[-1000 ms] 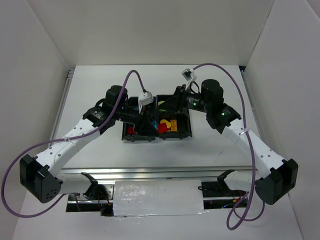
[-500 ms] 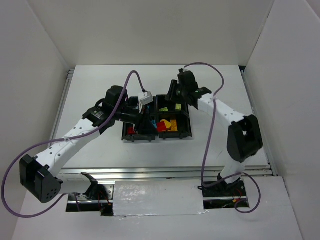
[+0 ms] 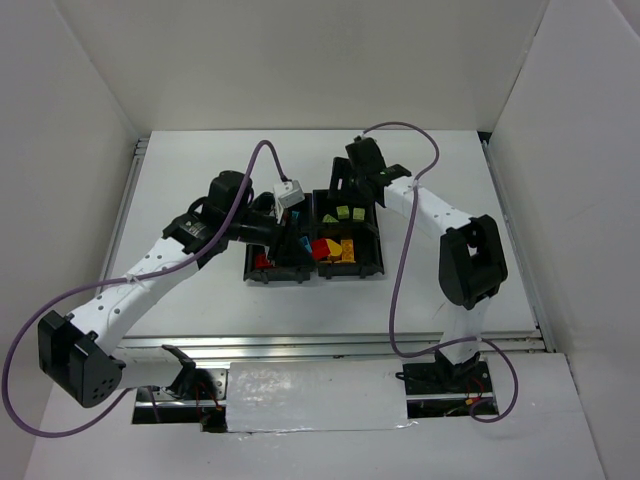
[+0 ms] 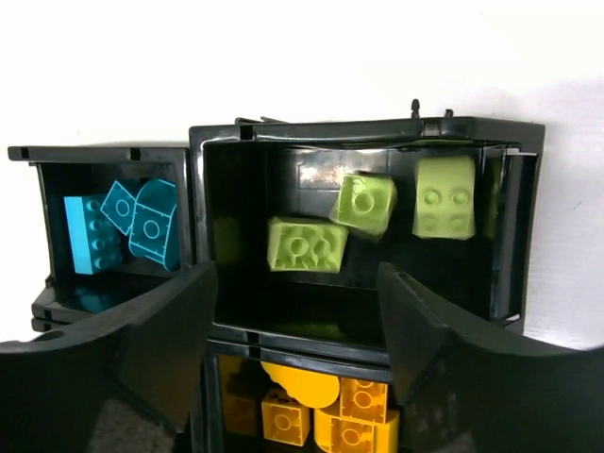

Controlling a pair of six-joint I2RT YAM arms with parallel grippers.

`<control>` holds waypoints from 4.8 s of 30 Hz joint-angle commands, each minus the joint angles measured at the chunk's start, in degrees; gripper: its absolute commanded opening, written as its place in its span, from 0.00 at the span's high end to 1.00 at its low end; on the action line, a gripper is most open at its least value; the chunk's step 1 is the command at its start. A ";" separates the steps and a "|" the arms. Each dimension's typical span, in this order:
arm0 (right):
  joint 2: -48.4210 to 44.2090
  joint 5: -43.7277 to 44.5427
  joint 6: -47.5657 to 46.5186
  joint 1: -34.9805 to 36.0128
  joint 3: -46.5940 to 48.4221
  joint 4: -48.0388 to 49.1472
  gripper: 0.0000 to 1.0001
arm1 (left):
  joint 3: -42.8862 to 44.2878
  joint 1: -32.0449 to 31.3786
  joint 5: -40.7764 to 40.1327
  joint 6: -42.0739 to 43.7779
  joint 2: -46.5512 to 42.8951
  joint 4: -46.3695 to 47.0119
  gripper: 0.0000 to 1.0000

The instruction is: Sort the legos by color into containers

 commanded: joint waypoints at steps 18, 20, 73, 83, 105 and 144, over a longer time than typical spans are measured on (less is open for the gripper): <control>-39.86 -64.07 7.64 -3.63 -37.65 50.78 0.00 | 1.24 3.34 4.81 -4.68 -3.67 6.38 1.00; -40.66 -65.31 9.76 -2.93 -38.28 55.02 0.00 | 1.06 3.34 5.95 -4.77 -3.59 6.91 1.00; -39.78 -67.33 0.27 3.23 -34.59 46.85 1.00 | 0.71 4.30 1.91 -4.69 -5.35 5.86 0.25; -39.35 -67.95 -0.78 3.14 -34.42 46.33 1.00 | 1.33 4.30 3.33 -5.04 -4.20 6.30 0.94; -32.67 -68.94 -13.72 0.06 -32.66 32.52 1.00 | 7.03 12.30 5.46 -10.84 -1.75 9.47 1.00; -44.80 -23.03 -3.07 1.64 -34.51 24.53 1.00 | 22.49 9.31 -55.30 -26.92 34.29 -3.46 0.38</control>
